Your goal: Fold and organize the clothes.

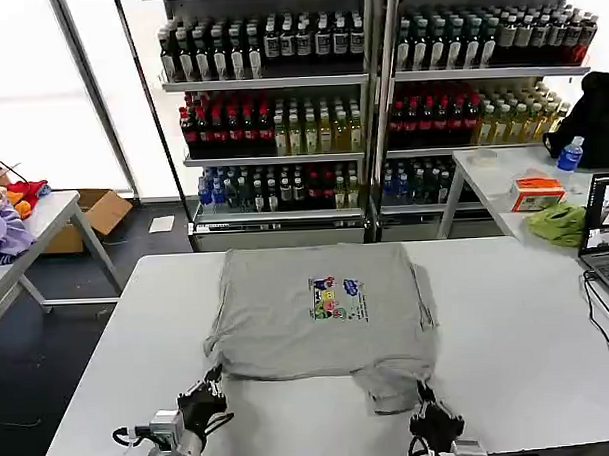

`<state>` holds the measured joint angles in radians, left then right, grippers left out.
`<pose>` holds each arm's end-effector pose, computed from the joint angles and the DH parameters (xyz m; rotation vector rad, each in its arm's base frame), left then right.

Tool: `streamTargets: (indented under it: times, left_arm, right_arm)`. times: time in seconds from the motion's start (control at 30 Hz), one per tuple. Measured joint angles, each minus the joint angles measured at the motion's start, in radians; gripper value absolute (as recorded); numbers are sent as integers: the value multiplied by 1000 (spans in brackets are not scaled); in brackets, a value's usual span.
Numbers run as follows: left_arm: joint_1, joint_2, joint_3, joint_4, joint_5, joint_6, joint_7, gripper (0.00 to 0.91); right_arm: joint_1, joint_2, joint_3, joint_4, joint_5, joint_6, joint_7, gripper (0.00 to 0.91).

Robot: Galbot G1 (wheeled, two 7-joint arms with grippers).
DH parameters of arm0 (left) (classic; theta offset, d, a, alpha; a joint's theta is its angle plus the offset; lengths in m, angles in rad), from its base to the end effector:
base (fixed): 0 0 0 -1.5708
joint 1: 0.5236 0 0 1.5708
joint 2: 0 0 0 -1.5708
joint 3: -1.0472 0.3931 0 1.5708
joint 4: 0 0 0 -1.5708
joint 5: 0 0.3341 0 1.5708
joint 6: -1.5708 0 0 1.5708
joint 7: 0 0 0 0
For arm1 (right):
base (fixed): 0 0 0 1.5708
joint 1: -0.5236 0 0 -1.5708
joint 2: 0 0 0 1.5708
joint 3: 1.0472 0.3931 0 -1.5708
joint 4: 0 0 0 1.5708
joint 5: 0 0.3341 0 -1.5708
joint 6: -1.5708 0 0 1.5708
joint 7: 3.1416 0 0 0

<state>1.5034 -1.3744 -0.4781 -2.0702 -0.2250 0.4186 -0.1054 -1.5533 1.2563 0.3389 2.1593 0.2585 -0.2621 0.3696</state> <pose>0.1612 0.0324 -0.3367 -0.0595 -2.7454 0.0295 0.1356 -0.0157 -0.3189 -0.0511 -2.8902 0.0080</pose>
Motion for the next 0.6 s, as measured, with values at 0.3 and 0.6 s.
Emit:
streamTargets:
  times: [0.3, 0.6]
  left_arm:
    - [-71, 15, -8, 16, -36, -53, -13, 10]
    - [-190, 35, 9, 92, -81, -70, -16, 0]
  right_arm:
    - [170, -19, 4, -74, -6, 4, -57, 0]
    - [380, -32, -28, -198, 3, -16, -85, 0]
